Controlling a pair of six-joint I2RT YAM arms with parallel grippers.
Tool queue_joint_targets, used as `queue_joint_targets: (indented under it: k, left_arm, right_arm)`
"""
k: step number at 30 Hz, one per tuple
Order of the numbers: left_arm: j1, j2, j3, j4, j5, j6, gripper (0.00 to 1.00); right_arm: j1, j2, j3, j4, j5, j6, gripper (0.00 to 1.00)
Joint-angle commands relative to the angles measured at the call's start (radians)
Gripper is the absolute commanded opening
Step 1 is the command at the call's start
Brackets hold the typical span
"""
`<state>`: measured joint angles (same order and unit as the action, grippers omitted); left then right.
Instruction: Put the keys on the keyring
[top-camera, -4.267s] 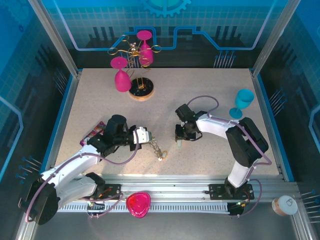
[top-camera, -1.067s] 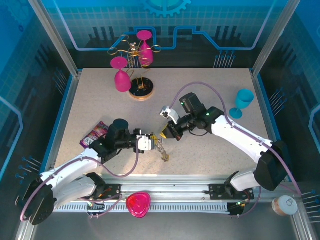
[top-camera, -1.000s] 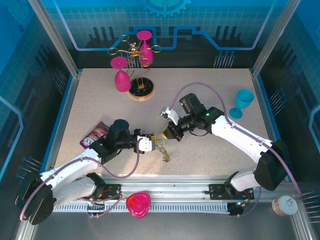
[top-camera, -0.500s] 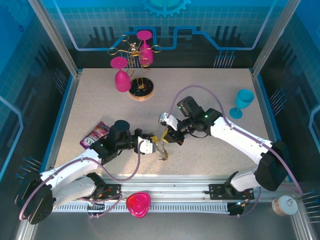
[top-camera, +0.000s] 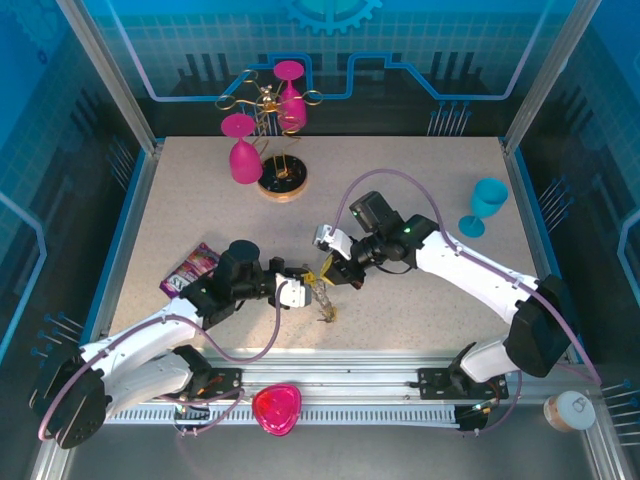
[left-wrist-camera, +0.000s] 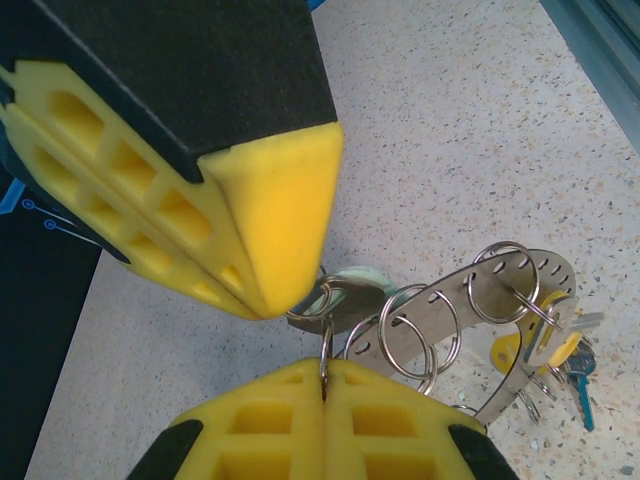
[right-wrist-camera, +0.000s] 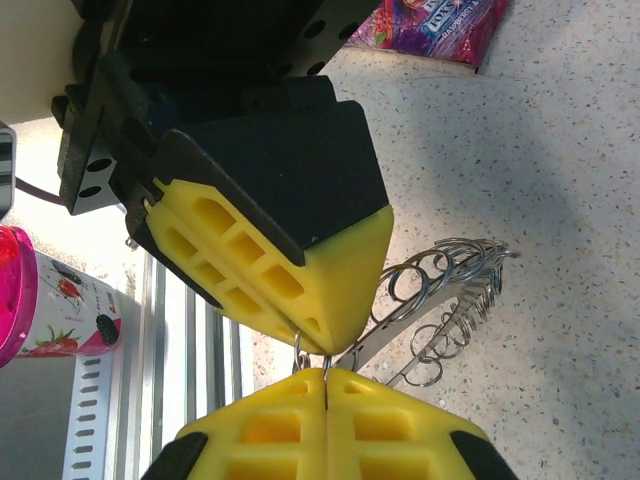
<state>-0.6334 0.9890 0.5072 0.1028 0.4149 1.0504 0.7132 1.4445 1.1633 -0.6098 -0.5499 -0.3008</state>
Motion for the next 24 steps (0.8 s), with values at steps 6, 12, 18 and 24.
queue_joint_targets:
  k: [6, 12, 18, 24]
  left_arm:
    - [-0.009, -0.009, 0.005, 0.037, 0.007, 0.022, 0.00]
    - [-0.008, -0.007, 0.007, 0.037, 0.002, 0.022, 0.00]
    - [-0.010, -0.007, 0.006, 0.035, -0.004, 0.025, 0.00]
    - [-0.011, -0.005, 0.007, 0.035, -0.005, 0.025, 0.00]
  right_arm:
    - [0.015, 0.014, 0.030, -0.001, -0.025, -0.014, 0.00]
    - [0.014, 0.013, 0.027, -0.007, -0.043, -0.016, 0.00]
    - [0.001, 0.019, 0.025, 0.000, -0.075, -0.014, 0.00]
    - [-0.001, 0.030, 0.027, -0.003, -0.079, -0.014, 0.00]
